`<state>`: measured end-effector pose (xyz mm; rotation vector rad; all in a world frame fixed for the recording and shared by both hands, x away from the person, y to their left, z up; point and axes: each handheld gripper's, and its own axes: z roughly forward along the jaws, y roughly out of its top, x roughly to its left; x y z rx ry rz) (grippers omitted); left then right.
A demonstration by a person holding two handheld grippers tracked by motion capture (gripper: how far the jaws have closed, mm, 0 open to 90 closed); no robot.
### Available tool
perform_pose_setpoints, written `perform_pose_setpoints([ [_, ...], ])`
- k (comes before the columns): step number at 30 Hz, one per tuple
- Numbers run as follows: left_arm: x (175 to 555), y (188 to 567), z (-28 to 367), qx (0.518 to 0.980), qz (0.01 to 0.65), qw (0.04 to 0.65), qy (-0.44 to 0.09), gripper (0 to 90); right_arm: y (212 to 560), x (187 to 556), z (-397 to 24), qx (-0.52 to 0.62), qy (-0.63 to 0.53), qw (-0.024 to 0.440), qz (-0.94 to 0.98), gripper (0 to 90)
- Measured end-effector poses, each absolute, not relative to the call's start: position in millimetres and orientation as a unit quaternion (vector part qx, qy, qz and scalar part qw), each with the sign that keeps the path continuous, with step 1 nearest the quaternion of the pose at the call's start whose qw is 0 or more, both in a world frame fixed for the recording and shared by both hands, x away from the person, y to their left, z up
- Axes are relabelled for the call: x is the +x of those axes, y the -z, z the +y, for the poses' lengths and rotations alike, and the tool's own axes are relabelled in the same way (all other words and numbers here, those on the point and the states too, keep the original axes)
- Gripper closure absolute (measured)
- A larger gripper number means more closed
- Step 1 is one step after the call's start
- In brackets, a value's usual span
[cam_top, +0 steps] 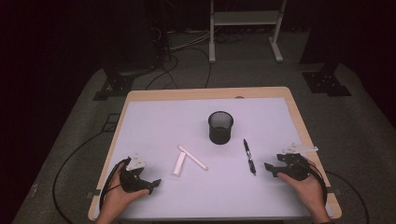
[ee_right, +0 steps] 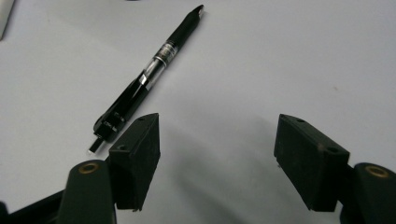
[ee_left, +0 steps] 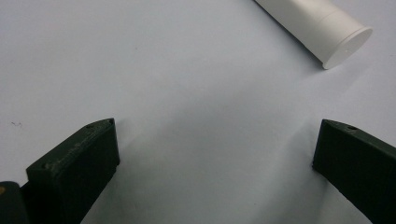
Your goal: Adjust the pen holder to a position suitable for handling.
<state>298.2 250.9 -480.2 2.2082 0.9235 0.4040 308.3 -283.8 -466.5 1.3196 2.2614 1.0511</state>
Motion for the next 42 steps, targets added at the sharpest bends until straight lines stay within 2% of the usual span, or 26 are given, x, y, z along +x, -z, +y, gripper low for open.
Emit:
perform_pose_setpoints([
  [42, 298, 480, 251, 0.852, 0.358, 0.35, -0.154, 0.0, 425, 349, -254, 0.425, -0.397, 0.145, 0.8, 35.1],
])
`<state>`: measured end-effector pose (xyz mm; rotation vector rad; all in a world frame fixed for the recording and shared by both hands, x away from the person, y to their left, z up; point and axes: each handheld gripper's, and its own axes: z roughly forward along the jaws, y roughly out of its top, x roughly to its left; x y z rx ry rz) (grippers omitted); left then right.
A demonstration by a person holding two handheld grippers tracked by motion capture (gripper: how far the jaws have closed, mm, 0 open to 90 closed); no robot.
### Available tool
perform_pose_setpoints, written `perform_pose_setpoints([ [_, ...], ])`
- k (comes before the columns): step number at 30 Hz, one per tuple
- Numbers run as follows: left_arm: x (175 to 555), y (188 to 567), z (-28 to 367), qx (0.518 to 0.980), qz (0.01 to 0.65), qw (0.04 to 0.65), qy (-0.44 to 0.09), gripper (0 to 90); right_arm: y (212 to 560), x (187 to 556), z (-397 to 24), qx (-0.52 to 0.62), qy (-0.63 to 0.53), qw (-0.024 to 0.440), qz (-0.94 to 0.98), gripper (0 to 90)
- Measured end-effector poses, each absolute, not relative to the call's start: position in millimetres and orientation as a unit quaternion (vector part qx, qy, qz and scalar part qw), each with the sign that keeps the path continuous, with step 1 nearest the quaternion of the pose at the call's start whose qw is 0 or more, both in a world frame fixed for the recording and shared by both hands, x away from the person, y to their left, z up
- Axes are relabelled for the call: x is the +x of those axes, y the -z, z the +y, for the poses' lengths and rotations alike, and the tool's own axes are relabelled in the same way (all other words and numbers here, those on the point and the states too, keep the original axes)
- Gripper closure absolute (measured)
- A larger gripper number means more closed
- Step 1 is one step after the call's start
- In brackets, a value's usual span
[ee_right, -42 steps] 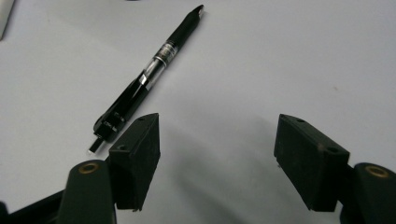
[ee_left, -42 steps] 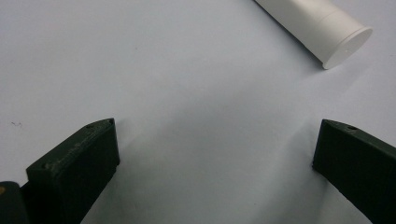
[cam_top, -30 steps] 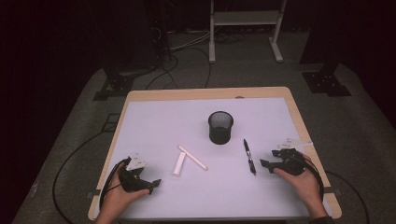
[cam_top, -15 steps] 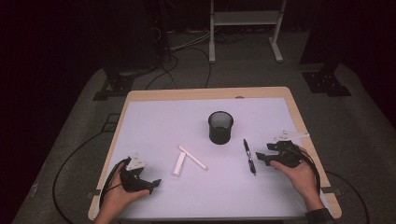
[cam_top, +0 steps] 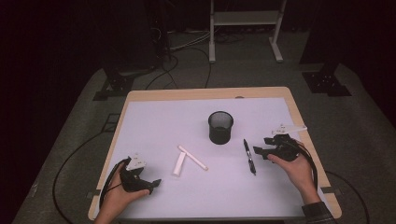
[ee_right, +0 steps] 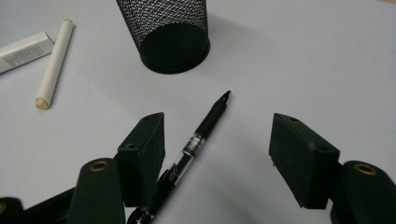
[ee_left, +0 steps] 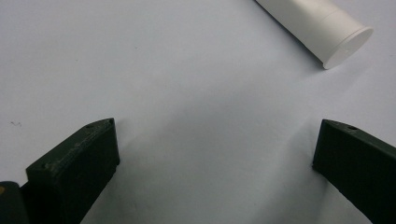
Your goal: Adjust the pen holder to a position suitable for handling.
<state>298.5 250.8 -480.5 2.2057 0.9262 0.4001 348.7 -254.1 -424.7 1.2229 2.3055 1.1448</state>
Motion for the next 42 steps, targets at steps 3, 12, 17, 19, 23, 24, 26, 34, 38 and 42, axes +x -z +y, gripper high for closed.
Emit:
perform_pose_setpoints([
  [3, 298, 481, 251, 0.852, 0.358, 0.35, -0.155, 0.0, 422, 352, -252, 0.424, -0.4, 0.146, 0.8, 35.2],
  [12, 299, 480, 251, 0.852, 0.358, 0.35, -0.154, 0.0, 417, 360, -247, 0.421, -0.404, 0.144, 0.8, 35.5],
  [17, 299, 480, 251, 0.852, 0.358, 0.35, -0.154, 0.0, 414, 363, -245, 0.418, -0.407, 0.144, 0.799, 36.1],
  [19, 299, 480, 251, 0.852, 0.358, 0.35, -0.154, 0.0, 413, 365, -244, 0.418, -0.409, 0.144, 0.798, 36.7],
  [23, 299, 480, 251, 0.852, 0.358, 0.35, -0.154, 0.0, 408, 368, -242, 0.415, -0.415, 0.147, 0.797, 37.5],
  [24, 299, 480, 251, 0.852, 0.358, 0.35, -0.154, 0.0, 407, 368, -241, 0.414, -0.414, 0.147, 0.797, 37.6],
  [26, 299, 480, 251, 0.852, 0.358, 0.35, -0.154, 0.0, 405, 370, -240, 0.413, -0.417, 0.148, 0.796, 37.8],
  [34, 299, 480, 251, 0.851, 0.358, 0.351, -0.154, 0.0, 398, 376, -231, 0.403, -0.416, 0.148, 0.802, 39.3],
  [38, 299, 481, 251, 0.851, 0.358, 0.351, -0.154, 0.0, 396, 378, -228, 0.4, -0.417, 0.148, 0.802, 39.7],
  [42, 299, 481, 251, 0.851, 0.358, 0.351, -0.154, 0.0, 392, 382, -224, 0.399, -0.423, 0.145, 0.8, 40.7],
])
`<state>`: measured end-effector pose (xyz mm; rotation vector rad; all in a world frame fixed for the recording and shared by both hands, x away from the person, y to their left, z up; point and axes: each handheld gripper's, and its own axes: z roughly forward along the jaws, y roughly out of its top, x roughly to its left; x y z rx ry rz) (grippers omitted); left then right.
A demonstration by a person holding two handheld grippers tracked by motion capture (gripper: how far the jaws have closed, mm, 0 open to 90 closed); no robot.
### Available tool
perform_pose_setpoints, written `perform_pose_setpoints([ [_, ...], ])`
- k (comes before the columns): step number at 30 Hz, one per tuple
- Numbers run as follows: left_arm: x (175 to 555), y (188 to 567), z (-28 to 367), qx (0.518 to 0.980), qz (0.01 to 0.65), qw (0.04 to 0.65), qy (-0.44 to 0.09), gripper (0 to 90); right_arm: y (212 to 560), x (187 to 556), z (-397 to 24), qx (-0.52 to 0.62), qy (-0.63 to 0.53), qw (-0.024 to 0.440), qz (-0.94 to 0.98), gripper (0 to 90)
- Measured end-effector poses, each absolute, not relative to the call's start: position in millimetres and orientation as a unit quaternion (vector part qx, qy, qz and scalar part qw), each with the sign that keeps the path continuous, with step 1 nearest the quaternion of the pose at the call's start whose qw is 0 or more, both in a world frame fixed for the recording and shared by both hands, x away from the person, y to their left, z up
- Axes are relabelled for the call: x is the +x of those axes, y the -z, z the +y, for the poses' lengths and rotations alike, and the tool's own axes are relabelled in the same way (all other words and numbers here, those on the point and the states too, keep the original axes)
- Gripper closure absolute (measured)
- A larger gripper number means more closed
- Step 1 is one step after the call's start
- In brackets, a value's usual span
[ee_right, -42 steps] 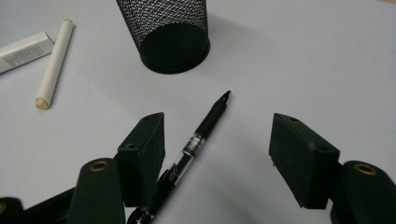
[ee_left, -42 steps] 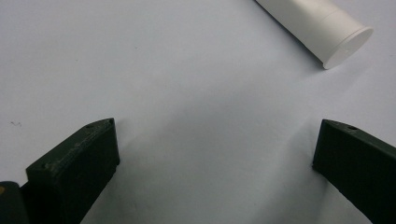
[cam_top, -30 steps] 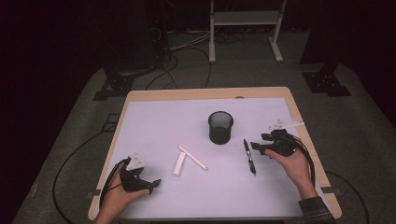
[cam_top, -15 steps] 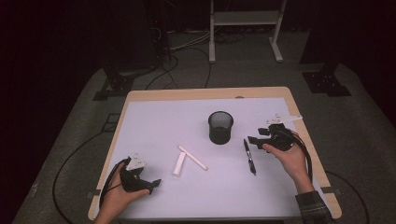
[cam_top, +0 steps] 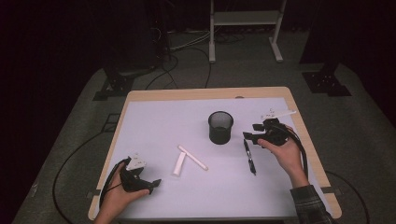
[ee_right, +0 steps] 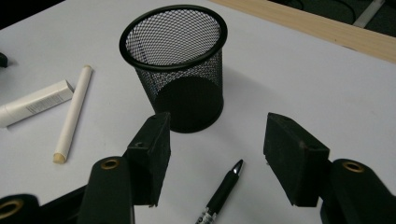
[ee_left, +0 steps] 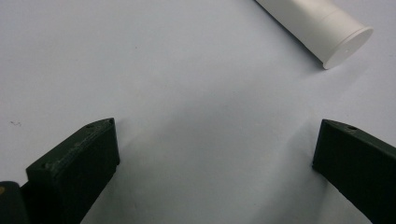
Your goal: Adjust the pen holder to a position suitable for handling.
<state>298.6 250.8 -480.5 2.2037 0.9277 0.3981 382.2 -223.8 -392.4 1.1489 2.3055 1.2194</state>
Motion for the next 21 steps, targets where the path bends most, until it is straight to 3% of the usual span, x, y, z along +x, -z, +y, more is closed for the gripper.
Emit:
perform_pose_setpoints([
  [21, 299, 480, 251, 0.853, 0.357, 0.349, -0.153, 0.0, 379, 405, -207, 0.402, -0.416, 0.131, 0.805, 43.5],
])
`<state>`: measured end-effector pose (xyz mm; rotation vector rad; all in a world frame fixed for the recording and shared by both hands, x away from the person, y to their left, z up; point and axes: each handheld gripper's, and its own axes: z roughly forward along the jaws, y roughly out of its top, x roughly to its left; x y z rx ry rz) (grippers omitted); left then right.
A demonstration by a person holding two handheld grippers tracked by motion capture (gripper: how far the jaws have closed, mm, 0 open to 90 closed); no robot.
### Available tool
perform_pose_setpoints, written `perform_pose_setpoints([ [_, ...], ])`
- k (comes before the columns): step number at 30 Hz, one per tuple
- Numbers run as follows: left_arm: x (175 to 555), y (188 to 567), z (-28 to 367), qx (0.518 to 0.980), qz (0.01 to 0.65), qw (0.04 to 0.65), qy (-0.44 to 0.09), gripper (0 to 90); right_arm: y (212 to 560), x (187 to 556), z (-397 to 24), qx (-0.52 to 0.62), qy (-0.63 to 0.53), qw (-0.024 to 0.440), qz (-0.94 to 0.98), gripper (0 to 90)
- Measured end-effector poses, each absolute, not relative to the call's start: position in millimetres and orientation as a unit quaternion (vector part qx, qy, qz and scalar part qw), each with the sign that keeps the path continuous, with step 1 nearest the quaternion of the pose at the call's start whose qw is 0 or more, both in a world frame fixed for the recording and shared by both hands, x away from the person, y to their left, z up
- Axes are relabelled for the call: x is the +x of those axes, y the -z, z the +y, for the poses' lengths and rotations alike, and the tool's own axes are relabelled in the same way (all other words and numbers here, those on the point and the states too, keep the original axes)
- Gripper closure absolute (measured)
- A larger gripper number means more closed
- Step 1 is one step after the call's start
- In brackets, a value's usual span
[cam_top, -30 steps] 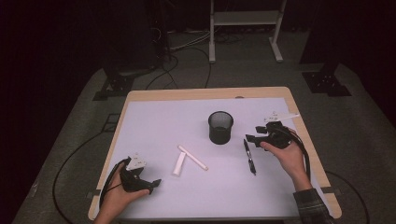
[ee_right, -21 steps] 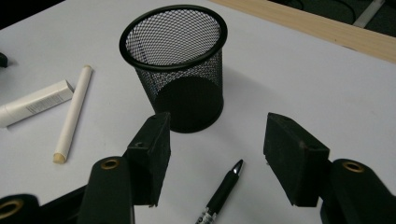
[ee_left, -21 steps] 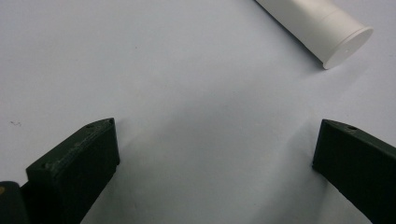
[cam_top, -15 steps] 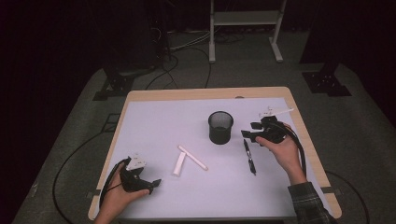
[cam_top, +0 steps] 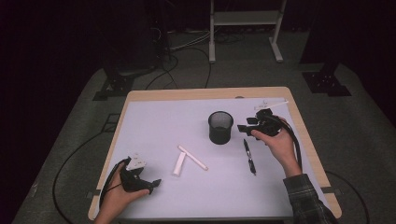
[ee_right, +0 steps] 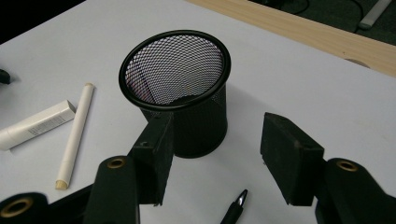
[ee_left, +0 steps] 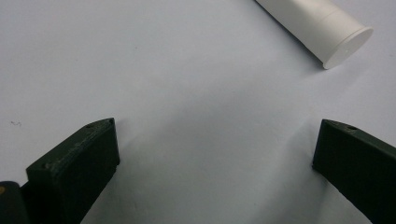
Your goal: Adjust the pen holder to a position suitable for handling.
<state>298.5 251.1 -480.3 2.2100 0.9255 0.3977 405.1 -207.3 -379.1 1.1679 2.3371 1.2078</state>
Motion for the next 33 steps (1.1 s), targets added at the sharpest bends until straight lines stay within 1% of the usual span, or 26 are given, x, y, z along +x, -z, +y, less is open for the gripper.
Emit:
perform_pose_setpoints([
  [18, 299, 481, 251, 0.852, 0.357, 0.35, -0.155, 0.0, 372, 429, -189, 0.404, -0.399, 0.124, 0.814, 47.9],
  [33, 298, 481, 251, 0.852, 0.357, 0.35, -0.154, 0.0, 369, 449, -173, 0.406, -0.383, 0.122, 0.821, 49.7],
])
